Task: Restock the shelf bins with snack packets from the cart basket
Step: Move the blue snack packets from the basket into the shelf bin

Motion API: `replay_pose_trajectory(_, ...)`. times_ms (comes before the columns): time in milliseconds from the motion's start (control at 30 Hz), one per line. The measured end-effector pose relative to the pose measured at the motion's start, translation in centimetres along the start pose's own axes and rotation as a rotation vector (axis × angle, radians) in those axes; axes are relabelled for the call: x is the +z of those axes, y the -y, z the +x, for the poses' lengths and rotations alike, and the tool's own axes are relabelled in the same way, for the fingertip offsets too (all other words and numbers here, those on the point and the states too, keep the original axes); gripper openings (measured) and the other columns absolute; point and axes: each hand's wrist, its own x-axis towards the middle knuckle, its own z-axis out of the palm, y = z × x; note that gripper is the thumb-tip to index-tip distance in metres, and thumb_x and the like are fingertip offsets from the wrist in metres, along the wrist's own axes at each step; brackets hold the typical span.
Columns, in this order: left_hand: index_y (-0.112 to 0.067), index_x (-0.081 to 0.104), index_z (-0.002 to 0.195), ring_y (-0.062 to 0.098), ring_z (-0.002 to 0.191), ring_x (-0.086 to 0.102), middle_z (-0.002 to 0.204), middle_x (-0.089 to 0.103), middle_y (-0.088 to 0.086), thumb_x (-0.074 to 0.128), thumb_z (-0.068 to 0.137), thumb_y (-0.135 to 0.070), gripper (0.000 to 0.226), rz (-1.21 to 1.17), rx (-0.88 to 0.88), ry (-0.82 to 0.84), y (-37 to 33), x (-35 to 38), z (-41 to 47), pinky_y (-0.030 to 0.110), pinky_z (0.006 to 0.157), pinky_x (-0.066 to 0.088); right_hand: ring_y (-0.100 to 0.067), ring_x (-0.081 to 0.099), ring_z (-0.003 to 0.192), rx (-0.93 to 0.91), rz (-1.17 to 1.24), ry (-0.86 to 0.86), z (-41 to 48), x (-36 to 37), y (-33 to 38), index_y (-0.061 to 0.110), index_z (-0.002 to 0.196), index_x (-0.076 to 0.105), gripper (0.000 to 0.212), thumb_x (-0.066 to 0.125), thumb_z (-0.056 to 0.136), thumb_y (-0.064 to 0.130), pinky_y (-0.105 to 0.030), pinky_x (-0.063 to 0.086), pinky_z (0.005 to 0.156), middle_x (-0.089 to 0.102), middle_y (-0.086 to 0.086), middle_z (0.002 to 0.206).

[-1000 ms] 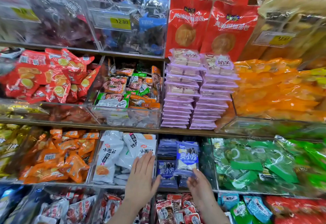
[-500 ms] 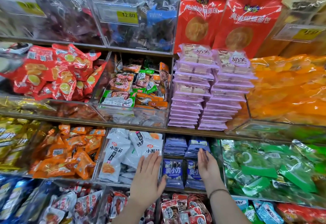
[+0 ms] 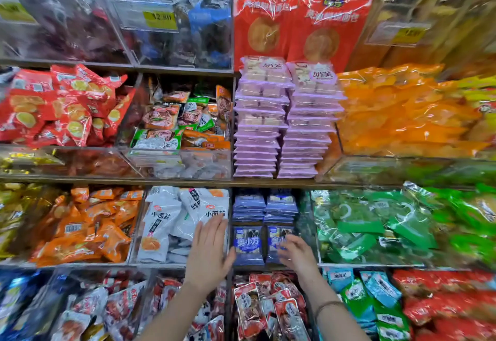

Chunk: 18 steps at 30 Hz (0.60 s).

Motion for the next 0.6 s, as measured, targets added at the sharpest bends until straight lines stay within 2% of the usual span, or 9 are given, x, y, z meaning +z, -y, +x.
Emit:
replay_pose_trajectory(100, -0.003, 0.050, 0.134, 0.026, 0.133, 0.044, 0.140, 0.050, 0.011, 0.028, 0.092, -0.052, 0.068, -0.036, -0.070, -0.023, -1.4, -0.5, -0.7, 0.051, 0.116, 0.020, -0.017, 0.060, 0.074, -0.136, -0.300, 0.035, -2.6, -1.7, -2.2, 0.016, 0.098, 0.059, 0.008, 0.051, 0.096, 0.015, -0.026, 0.048, 0.066, 0.064, -0.008, 0.092)
replay_pose_trajectory(167, -0.001, 0.049, 0.134, 0.027, 0.131, 0.043, 0.138, 0.050, 0.012, 0.024, 0.095, -0.054, 0.070, -0.140, -0.102, -0.063, -2.7, -0.2, -2.4, 0.050, 0.113, 0.024, -0.013, 0.057, 0.072, -0.192, -0.453, 0.046, -4.4, -3.2, -3.7, 0.019, 0.091, 0.059, 0.011, 0.050, 0.096, 0.015, -0.017, 0.044, 0.064, 0.062, -0.001, 0.085)
replay_pose_trajectory(233, -0.002, 0.050, 0.130, 0.030, 0.118, 0.050, 0.126, 0.056, 0.012, 0.042, 0.092, -0.039, 0.054, -0.262, -0.133, -0.076, -4.3, 0.7, -5.1, 0.048, 0.101, 0.039, -0.003, 0.055, 0.073, -0.210, -0.544, 0.067, -5.9, -4.9, -5.4, 0.020, 0.090, 0.060, 0.014, 0.050, 0.094, 0.010, -0.004, 0.039, 0.059, 0.061, 0.005, 0.085)
replay_pose_trajectory(300, -0.005, 0.056, 0.119, 0.030, 0.100, 0.058, 0.108, 0.061, 0.008, 0.054, 0.086, -0.024, 0.038, -0.353, -0.169, -0.046, -6.2, 1.5, -8.6, 0.041, 0.084, 0.048, -0.003, 0.055, 0.076, -0.192, -0.602, 0.095, -7.1, -6.8, -7.5, 0.017, 0.093, 0.062, 0.014, 0.050, 0.095, 0.010, 0.001, 0.037, 0.059, 0.061, 0.006, 0.088)
replay_pose_trajectory(367, -0.007, 0.059, 0.112, 0.025, 0.089, 0.059, 0.099, 0.061, 0.005, 0.052, 0.085, -0.028, 0.035, -0.384, -0.181, 0.002, -7.5, 2.5, -12.3, 0.036, 0.073, 0.047, -0.008, 0.055, 0.083, -0.160, -0.671, 0.115, -8.2, -8.7, -9.9, 0.015, 0.098, 0.064, 0.015, 0.050, 0.094, 0.010, 0.003, 0.035, 0.060, 0.060, 0.007, 0.089)
replay_pose_trajectory(433, -0.010, 0.061, 0.112, 0.019, 0.087, 0.059, 0.096, 0.061, -0.003, 0.048, 0.083, -0.036, 0.041, -0.435, -0.217, 0.094, -8.0, 3.5, -15.4, 0.031, 0.069, 0.047, -0.010, 0.054, 0.085, -0.108, -0.685, 0.143, -9.2, -10.6, -12.5, 0.015, 0.097, 0.062, 0.014, 0.051, 0.094, 0.008, -0.003, 0.036, 0.065, 0.058, 0.004, 0.087)
replay_pose_trajectory(500, -0.013, 0.062, 0.108, 0.019, 0.086, 0.064, 0.090, 0.061, -0.012, 0.053, 0.085, -0.033, 0.032, -0.520, -0.339, 0.191, -8.0, 4.3, -17.7, 0.024, 0.067, 0.043, -0.014, 0.056, 0.082, -0.044, -0.668, 0.156, -10.2, -12.3, -14.8, 0.010, 0.096, 0.063, 0.014, 0.051, 0.093, 0.004, -0.017, 0.042, 0.072, 0.060, -0.002, 0.087)
replay_pose_trajectory(533, -0.013, 0.062, 0.107, 0.022, 0.089, 0.066, 0.090, 0.064, -0.010, 0.055, 0.088, -0.030, 0.027, -0.549, -0.415, 0.279, -7.8, 5.0, -18.7, 0.025, 0.069, 0.044, -0.016, 0.057, 0.079, -0.008, -0.655, 0.147, -10.7, -13.1, -15.9, 0.009, 0.093, 0.064, 0.015, 0.051, 0.092, 0.001, -0.021, 0.044, 0.073, 0.062, -0.005, 0.086)
replay_pose_trajectory(600, -0.013, 0.061, 0.113, 0.022, 0.104, 0.063, 0.105, 0.066, 0.000, 0.056, 0.094, -0.029, 0.025, -0.505, -0.519, 0.549, -7.7, 6.5, -20.8, 0.026, 0.081, 0.044, -0.018, 0.056, 0.072, 0.046, -0.632, 0.118, -11.8, -14.9, -17.8, 0.015, 0.081, 0.061, 0.020, 0.052, 0.090, -0.002, -0.026, 0.046, 0.071, 0.061, -0.008, 0.082)
